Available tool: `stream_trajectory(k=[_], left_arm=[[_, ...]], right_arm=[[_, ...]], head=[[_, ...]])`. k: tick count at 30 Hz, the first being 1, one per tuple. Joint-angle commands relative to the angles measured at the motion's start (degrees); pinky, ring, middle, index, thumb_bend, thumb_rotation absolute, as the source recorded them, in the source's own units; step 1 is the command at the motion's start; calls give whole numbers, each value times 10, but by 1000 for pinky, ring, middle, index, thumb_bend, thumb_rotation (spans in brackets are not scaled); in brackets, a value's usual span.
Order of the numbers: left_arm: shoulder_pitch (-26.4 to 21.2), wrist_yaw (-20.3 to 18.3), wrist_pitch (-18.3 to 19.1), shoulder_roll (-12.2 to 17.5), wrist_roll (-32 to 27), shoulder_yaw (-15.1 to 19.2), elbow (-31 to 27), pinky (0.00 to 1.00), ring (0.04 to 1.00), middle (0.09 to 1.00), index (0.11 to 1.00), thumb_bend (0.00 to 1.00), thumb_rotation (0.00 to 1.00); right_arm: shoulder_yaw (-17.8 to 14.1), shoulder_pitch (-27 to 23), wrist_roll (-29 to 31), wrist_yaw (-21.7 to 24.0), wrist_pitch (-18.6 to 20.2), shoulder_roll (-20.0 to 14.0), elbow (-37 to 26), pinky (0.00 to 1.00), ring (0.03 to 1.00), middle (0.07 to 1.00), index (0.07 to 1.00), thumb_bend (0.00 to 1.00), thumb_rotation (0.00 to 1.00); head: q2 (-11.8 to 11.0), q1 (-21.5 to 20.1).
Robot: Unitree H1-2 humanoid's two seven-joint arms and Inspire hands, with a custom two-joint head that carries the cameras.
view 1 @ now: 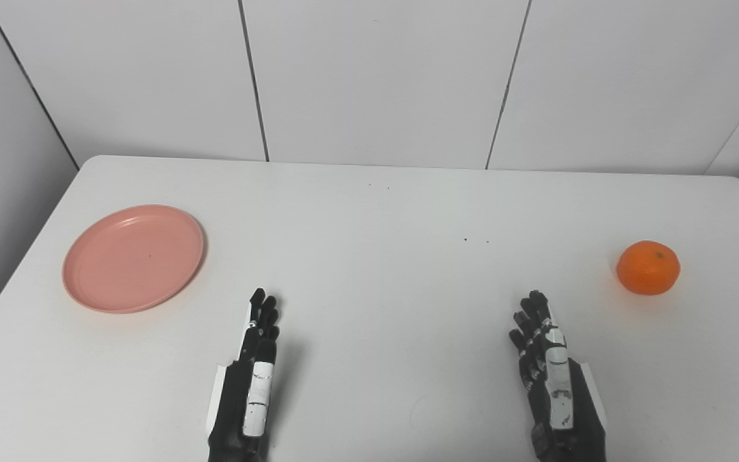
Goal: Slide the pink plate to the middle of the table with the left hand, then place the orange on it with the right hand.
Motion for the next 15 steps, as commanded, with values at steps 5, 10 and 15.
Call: stream_trajectory(k=[5, 10, 15], left_arm=[[92, 1, 10, 34, 9, 7, 6, 1000, 995, 998, 1000, 689, 1000], [94, 1, 8, 36, 10, 7, 5, 1000, 992, 996, 1000, 691, 1000], [94, -1, 5, 38, 8, 7, 7, 1000, 995, 998, 1000, 692, 1000]], right_arm=[[7, 68, 3, 4, 10, 1, -12, 1000, 1000, 997, 994, 790, 1000], [7, 68, 3, 4, 6, 3, -11, 1000, 1000, 993, 987, 787, 1000], [7, 68, 5, 4, 9, 3, -14, 1000, 1000, 991, 986, 790, 1000]], head=[[0, 0], [1, -1], [-1, 0]])
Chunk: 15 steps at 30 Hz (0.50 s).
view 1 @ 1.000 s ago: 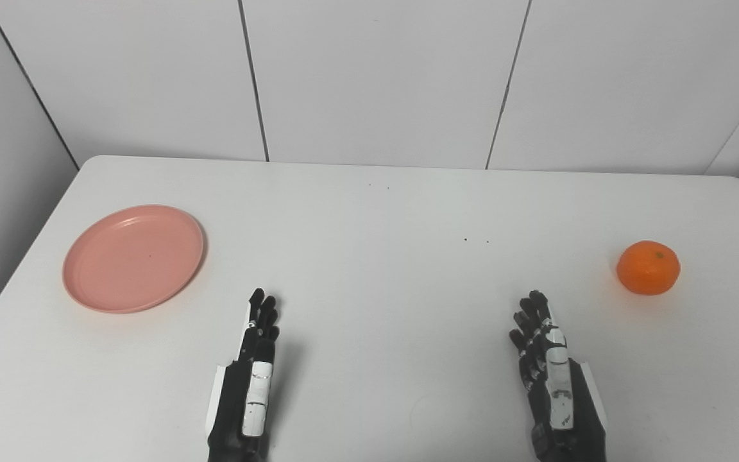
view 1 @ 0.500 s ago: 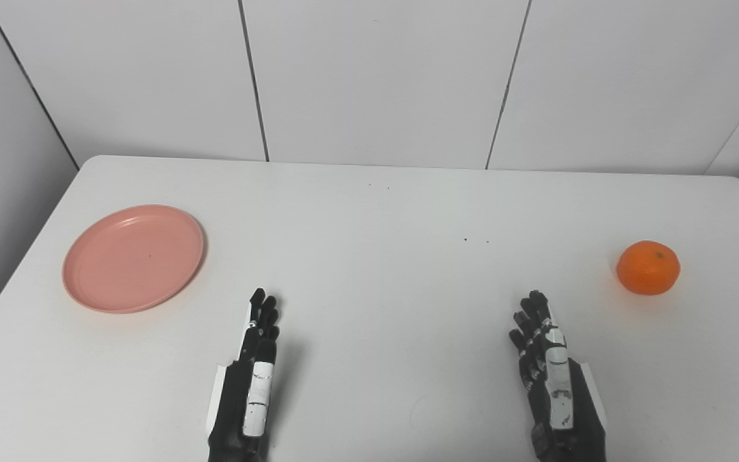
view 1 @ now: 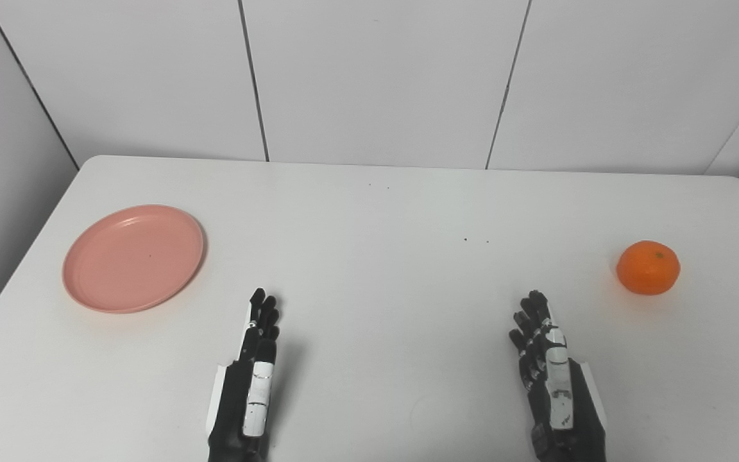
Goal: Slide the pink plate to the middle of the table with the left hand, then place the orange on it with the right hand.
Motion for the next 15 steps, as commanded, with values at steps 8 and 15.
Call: stream_trajectory(k=[8, 15], left_arm=[[93, 9, -9, 29, 26, 1, 23, 1000, 990, 992, 1000, 675, 1000], [91, 32, -22, 16, 57, -10, 52, 938, 956, 964, 983, 734, 1000]], right_arm=[[0, 68, 20, 13, 3, -9, -5, 1000, 1000, 996, 999, 801, 1000], [-20, 69, 41, 27, -13, -21, 13, 1000, 1000, 999, 1000, 781, 1000]], head=[[-25, 42], [-66, 101]])
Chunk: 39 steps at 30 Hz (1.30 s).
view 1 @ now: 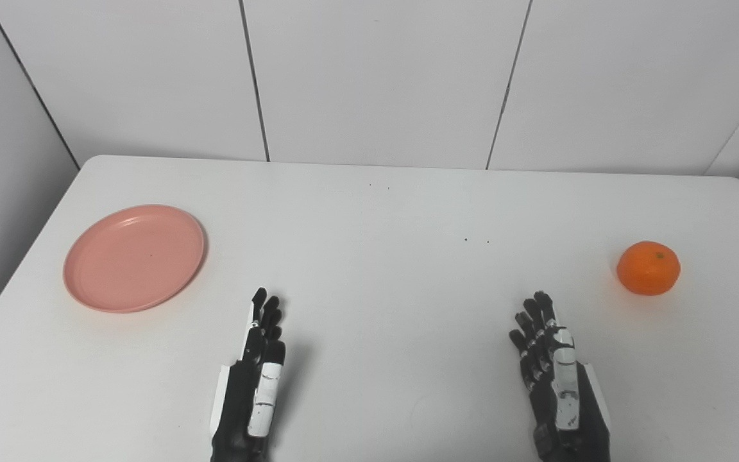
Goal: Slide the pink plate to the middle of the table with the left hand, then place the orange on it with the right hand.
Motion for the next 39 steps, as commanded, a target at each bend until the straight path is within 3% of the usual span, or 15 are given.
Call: stream_trajectory(k=[1, 5, 16, 28, 39], left_arm=[[91, 11, -7, 17, 13, -2, 44, 932, 952, 961, 979, 740, 1000], [88, 15, -9, 14, 18, -9, 54, 912, 947, 958, 968, 782, 997], [72, 39, -34, 4, 27, -19, 99, 858, 921, 926, 939, 756, 963], [54, 58, -60, -5, 34, -21, 140, 787, 891, 895, 901, 764, 898], [39, 76, -76, -12, 46, -22, 173, 765, 867, 876, 875, 751, 859]], right_arm=[[-6, 68, 10, 14, -16, -18, 13, 1000, 1000, 1000, 1000, 780, 1000], [-18, 64, 15, 27, -34, -22, 34, 1000, 1000, 1000, 997, 789, 1000], [-44, 53, 24, 58, -55, -26, 74, 1000, 1000, 1000, 1000, 795, 1000], [-65, 35, 28, 71, -78, -30, 117, 1000, 1000, 1000, 1000, 814, 1000], [-70, 24, 39, 79, -74, -41, 137, 1000, 1000, 1000, 1000, 831, 1000]], head=[[-10, 9], [-28, 24], [-74, 66], [-105, 97], [-135, 126]])
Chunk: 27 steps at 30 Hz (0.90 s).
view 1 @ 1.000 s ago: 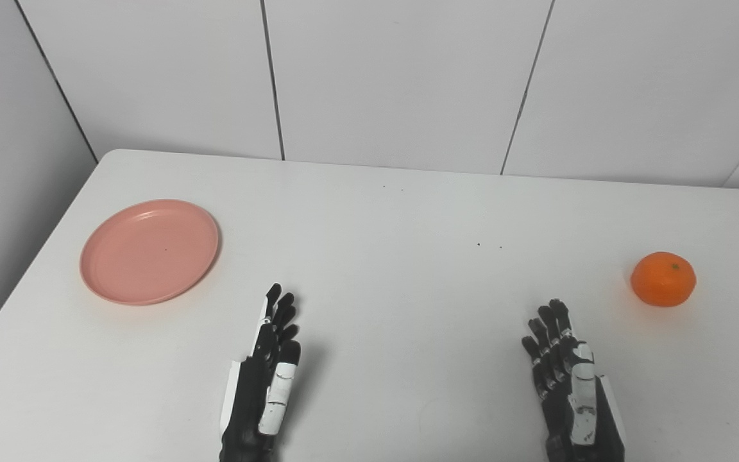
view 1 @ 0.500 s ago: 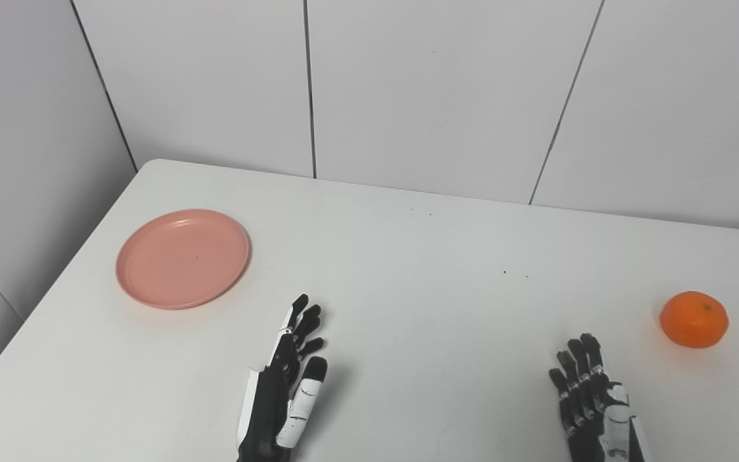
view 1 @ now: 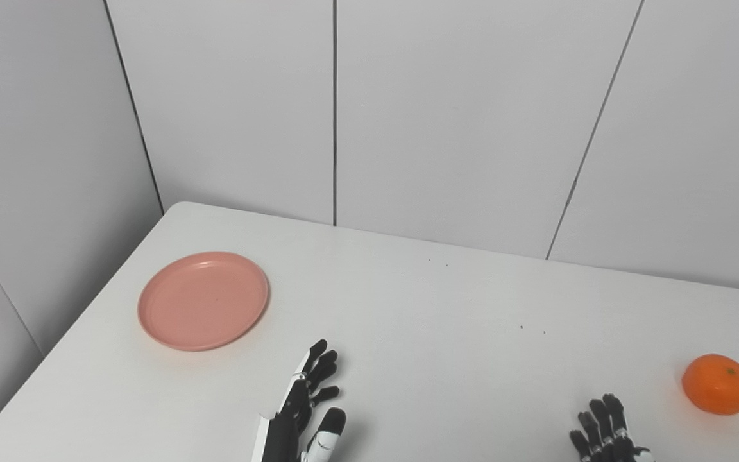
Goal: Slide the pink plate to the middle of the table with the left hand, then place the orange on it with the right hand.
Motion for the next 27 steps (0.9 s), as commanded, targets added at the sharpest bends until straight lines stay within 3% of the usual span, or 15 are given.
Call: stream_trajectory(k=[1, 8, 15, 21, 24, 27], left_arm=[[52, 9, 24, 0, 6, -7, 126, 755, 863, 873, 874, 749, 856], [46, 13, 19, -1, 10, -5, 136, 746, 857, 867, 862, 750, 840], [49, 10, 22, 0, 9, -5, 131, 734, 851, 861, 862, 756, 831], [54, 0, 23, 3, -9, -3, 117, 735, 854, 866, 868, 738, 815], [53, -8, 17, 8, -21, -4, 105, 723, 842, 862, 868, 722, 808], [49, -21, 10, 24, -29, -8, 80, 701, 805, 815, 819, 768, 839]], right_arm=[[-19, 30, 6, 9, -9, -34, 70, 1000, 1000, 1000, 1000, 816, 1000], [-19, 25, 5, 11, -12, -37, 80, 1000, 1000, 1000, 1000, 842, 1000], [-17, 28, 3, 8, -10, -34, 75, 1000, 1000, 1000, 1000, 812, 1000], [-10, 31, -4, 8, 0, -33, 63, 1000, 1000, 1000, 1000, 842, 1000], [-9, 31, -4, 6, 3, -29, 59, 1000, 1000, 1000, 1000, 841, 1000], [-6, 29, -4, 3, 11, -24, 54, 1000, 1000, 1000, 1000, 854, 1000]], head=[[-1, 0], [-10, 6], [1, 1], [10, 7], [9, 11], [7, 12]])
